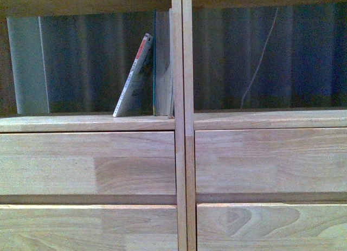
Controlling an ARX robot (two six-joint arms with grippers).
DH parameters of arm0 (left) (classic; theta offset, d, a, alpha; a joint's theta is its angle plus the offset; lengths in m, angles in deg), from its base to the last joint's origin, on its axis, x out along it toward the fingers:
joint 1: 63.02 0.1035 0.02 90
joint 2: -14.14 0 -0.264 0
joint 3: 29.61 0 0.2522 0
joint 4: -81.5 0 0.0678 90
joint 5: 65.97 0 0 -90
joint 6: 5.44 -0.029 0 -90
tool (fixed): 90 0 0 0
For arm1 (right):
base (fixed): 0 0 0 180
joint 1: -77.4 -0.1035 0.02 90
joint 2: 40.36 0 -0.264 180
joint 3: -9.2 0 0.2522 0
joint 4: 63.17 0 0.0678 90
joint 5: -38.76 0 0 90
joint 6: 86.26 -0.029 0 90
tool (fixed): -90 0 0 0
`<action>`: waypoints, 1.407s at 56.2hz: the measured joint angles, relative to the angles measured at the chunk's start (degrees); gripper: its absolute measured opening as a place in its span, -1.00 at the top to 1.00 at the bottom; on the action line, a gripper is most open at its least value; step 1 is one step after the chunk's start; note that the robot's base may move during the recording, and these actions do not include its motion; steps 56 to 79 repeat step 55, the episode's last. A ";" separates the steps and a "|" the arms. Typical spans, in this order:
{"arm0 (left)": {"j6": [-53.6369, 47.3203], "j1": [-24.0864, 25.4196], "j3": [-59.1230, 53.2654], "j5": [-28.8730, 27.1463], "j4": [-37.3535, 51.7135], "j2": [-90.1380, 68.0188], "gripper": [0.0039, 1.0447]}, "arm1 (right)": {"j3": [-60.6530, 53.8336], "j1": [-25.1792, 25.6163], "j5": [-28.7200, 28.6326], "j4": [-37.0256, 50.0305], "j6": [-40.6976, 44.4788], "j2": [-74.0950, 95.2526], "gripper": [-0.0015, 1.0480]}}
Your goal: Organize books on shelf
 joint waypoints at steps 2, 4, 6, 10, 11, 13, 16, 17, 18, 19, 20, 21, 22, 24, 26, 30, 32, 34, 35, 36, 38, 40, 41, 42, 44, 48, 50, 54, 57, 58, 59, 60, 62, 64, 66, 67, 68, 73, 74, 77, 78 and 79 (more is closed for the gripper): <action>0.00 0.00 0.00 -0.02 0.00 0.02 0.95 | 0.00 0.00 -0.02 0.02 -0.02 0.00 0.94; 0.00 0.00 0.00 -0.02 0.00 0.02 0.95 | 0.00 0.00 0.00 0.00 0.00 0.00 0.94; 0.00 0.00 0.00 -0.02 0.00 0.02 0.95 | 0.00 0.00 -0.02 0.02 -0.02 0.00 0.82; 0.09 0.00 0.00 0.00 0.00 0.02 0.82 | 0.00 0.00 0.00 0.00 -0.02 0.00 0.57; 0.09 0.00 0.00 -0.02 0.00 0.02 0.75 | 0.00 0.00 -0.02 0.00 -0.02 0.00 0.50; 0.09 0.00 0.00 -0.02 0.00 0.02 0.62 | 0.00 0.00 0.00 0.00 -0.02 0.00 0.37; 0.09 0.00 0.00 -0.02 0.00 0.02 0.44 | 0.00 0.00 -0.02 0.02 -0.02 0.00 0.20; 0.11 0.00 0.00 -0.02 0.00 0.02 0.38 | 0.00 0.00 -0.02 0.00 -0.02 0.00 0.14; 0.09 0.00 0.00 -0.02 0.00 0.02 0.31 | 0.00 0.00 -0.02 0.00 -0.02 0.00 0.07; 0.09 0.00 0.00 -0.02 0.00 0.02 0.28 | 0.00 0.00 -0.02 0.00 -0.02 0.00 0.04; 0.09 0.00 0.00 -0.02 0.00 0.02 0.21 | 0.00 0.00 -0.02 0.00 -0.02 0.00 -0.03; 0.11 0.00 0.00 -0.02 0.00 0.02 0.14 | 0.00 0.00 0.00 0.02 -0.02 0.00 -0.09; 0.09 0.00 0.00 -0.02 0.00 0.02 0.07 | 0.00 0.00 -0.02 0.00 -0.02 0.00 -0.16; 0.11 0.00 0.00 -0.02 0.00 0.02 -0.03 | 0.00 0.00 -0.02 0.00 -0.02 0.00 -0.25; 0.09 0.00 0.00 -0.02 0.00 0.02 -0.17 | 0.00 0.00 0.00 0.02 -0.02 0.00 -0.38; 0.09 0.00 0.00 -0.02 0.00 0.02 -0.41 | 0.00 0.00 0.00 0.00 -0.02 0.00 -0.60; 0.09 0.00 0.00 -0.02 0.00 0.02 -0.54 | 0.00 0.00 -0.02 0.02 -0.02 0.00 -0.73; 0.09 0.00 0.00 -0.02 0.00 0.02 -0.64 | 0.00 0.00 -0.02 0.02 -0.02 0.00 -0.82; 0.09 0.00 0.00 -0.02 0.00 0.02 -0.71 | 0.00 0.00 0.00 0.00 -0.07 0.00 -0.87; 0.09 0.00 0.00 -0.02 0.00 0.02 -0.77 | 0.00 0.00 0.00 0.00 -0.09 0.00 -0.89; 0.07 0.00 0.00 -0.02 0.00 0.02 -0.89 | 0.00 0.00 -0.02 0.00 -0.07 0.00 -0.87; 0.09 0.00 0.00 0.00 0.00 0.02 -0.87 | 0.00 0.00 -0.02 0.00 -0.09 0.00 -0.86; 0.09 0.00 0.00 -0.02 0.00 0.02 -0.86 | 0.00 0.00 -0.02 0.00 -0.09 0.00 -0.86; 0.11 0.00 0.00 -0.02 0.00 0.02 -0.85 | 0.00 0.00 -0.02 0.00 -0.07 0.00 -0.86; 0.09 0.00 0.00 -0.02 0.00 0.02 -0.86 | 0.00 0.00 -0.02 0.00 -0.09 0.00 -0.86; 0.09 0.00 0.00 -0.02 0.00 0.02 -0.86 | 0.00 0.00 0.00 0.00 -0.09 0.00 -0.86; 0.09 0.00 0.00 -0.02 0.00 0.02 -0.86 | 0.00 0.00 -0.02 0.02 -0.09 0.00 -0.86; 0.09 0.00 0.00 -0.02 0.00 0.02 -0.86 | 0.00 0.00 -0.02 0.02 -0.09 0.00 -0.86; 0.09 0.00 0.00 -0.02 0.00 0.02 -0.86 | 0.00 0.00 -0.02 0.00 -0.09 0.00 -0.86; 0.09 0.00 0.00 -0.02 0.00 0.02 -0.86 | 0.00 0.00 -0.02 0.00 -0.09 0.00 -0.86; 0.09 0.00 0.00 -0.02 0.00 0.02 -0.86 | 0.00 0.00 -0.02 0.00 -0.09 0.00 -0.86; 0.09 0.00 0.00 -0.02 0.00 0.02 -0.86 | 0.00 0.00 -0.02 0.00 -0.09 0.00 -0.86; 0.09 0.00 0.00 -0.02 0.00 0.02 -0.86 | 0.00 0.00 -0.02 0.00 -0.09 0.00 -0.86; 0.09 0.00 0.00 -0.02 0.00 0.02 -0.86 | 0.00 0.00 -0.02 0.00 -0.09 0.00 -0.86; 0.09 0.00 0.00 -0.02 0.00 0.02 -0.86 | 0.00 0.00 -0.02 0.00 -0.09 0.00 -0.86; 0.09 0.00 0.00 -0.02 0.00 0.02 -0.86 | 0.00 0.00 -0.02 0.00 -0.09 0.00 -0.86; 0.09 0.00 0.00 -0.02 0.00 0.02 -0.86 | 0.00 0.00 -0.02 0.00 -0.09 0.00 -0.86; 0.09 0.00 0.00 -0.02 0.00 0.02 -0.86 | 0.00 0.00 -0.02 0.00 -0.09 0.00 -0.86; 0.09 0.00 0.00 -0.02 0.00 0.02 -0.86 | 0.00 0.00 -0.02 0.00 -0.09 0.00 -0.86; 0.09 0.00 0.00 -0.02 0.00 0.02 -0.86 | 0.00 0.00 -0.02 0.00 -0.09 0.00 -0.86; 0.09 0.00 0.00 -0.02 0.00 0.02 -0.86 | 0.00 0.00 -0.02 0.00 -0.09 0.00 -0.86; 0.09 0.00 0.00 -0.02 0.00 0.02 -0.86 | 0.00 0.00 -0.02 0.00 -0.09 0.00 -0.86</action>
